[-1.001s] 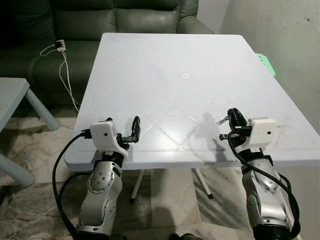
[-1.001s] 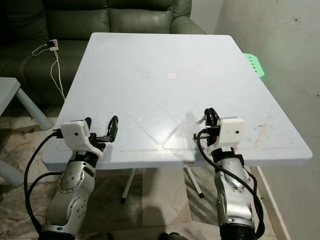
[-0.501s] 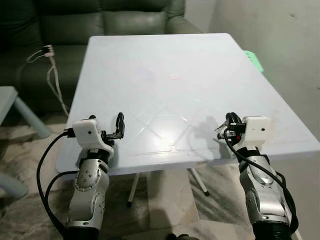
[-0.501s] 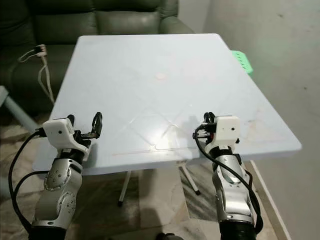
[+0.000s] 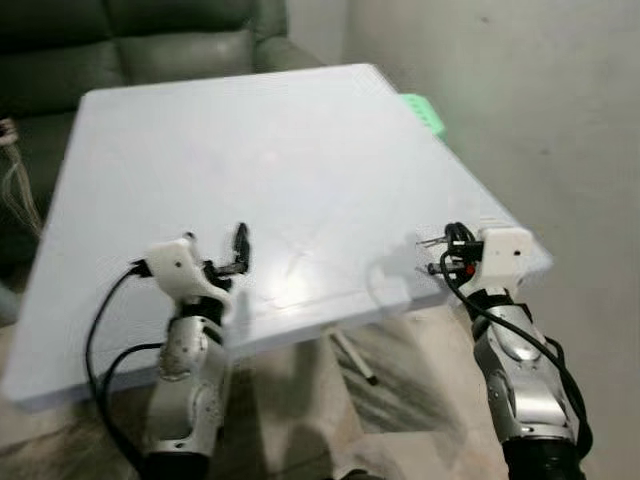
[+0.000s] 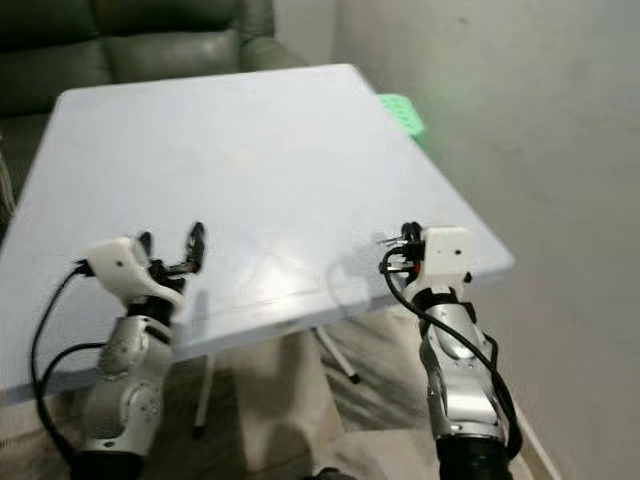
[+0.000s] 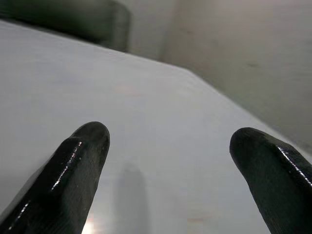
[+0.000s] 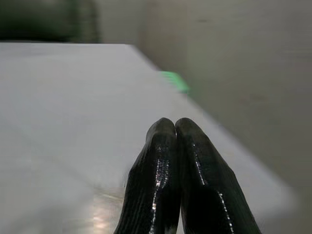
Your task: Hang keys on a hook
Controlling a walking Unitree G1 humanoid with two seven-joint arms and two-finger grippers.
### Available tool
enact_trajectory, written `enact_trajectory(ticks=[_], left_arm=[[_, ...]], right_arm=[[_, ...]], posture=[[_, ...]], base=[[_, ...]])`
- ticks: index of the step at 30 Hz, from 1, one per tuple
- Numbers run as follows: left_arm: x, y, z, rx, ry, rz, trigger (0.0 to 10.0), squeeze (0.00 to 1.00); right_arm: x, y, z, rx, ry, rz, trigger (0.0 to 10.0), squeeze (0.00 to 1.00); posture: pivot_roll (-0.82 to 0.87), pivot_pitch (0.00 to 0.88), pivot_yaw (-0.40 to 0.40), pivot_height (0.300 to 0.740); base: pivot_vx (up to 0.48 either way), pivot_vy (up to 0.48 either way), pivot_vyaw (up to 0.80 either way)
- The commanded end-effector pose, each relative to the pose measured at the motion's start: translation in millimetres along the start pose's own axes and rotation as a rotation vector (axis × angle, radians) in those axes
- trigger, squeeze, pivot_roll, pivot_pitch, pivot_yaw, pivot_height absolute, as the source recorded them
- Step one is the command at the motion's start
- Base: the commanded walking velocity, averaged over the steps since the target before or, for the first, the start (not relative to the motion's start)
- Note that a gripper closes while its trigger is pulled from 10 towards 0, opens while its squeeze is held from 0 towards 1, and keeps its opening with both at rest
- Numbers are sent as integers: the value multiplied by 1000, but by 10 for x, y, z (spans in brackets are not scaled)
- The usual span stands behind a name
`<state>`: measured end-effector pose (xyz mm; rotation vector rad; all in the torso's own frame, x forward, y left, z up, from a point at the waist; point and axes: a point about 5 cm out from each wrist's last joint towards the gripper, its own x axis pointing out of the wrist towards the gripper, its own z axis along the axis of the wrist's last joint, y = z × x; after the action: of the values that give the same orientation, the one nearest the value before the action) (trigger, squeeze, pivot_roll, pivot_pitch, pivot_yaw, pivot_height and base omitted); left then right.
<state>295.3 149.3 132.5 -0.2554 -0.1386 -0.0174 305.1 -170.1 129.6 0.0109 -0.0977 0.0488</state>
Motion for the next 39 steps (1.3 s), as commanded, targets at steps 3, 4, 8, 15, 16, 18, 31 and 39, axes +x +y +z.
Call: enact_trajectory(ticks=[3,4,8,15,16,18,31,39], left_arm=[[-5,27,-9,7,16,15,10000,0],[-5,26,-15,9,22,15,10000,0],[-3,21,-23,7,26,15,10000,0],[15,-10,-5,-4,23,11,10000,0],[14,-14,-8,-4,24,10,10000,0],[8,-16,-19,-6,29,16,10000,0],[-12,-44,-32,2,39,14,10000,0],[-4,-25,2,38,33,-14,10000,0]], right_arm=[[-10,-14,28,-1,-3,-12,10000,0],[-12,-13,31,-1,-4,-13,10000,0],[-11,-8,29,1,-4,-13,10000,0],[-12,2,30,-1,-2,-4,10000,0],[-10,2,33,-2,-2,0,10000,0],[-7,5,35,-6,0,7,10000,0],[20,30,61,-2,-7,13,10000,0],[34,7,73,-4,-14,2,10000,0]], posture=[[9,67,-65,740],[8,61,-63,740],[8,50,-62,740],[11,35,-68,740],[12,31,-71,740],[12,30,-73,740],[18,35,-78,740],[17,39,-72,740]], base=[[0,0,-781],[0,0,-781],[0,0,-781],[0,0,-781],[0,0,-781],[0,0,-781],[0,0,-781],[0,0,-781]])
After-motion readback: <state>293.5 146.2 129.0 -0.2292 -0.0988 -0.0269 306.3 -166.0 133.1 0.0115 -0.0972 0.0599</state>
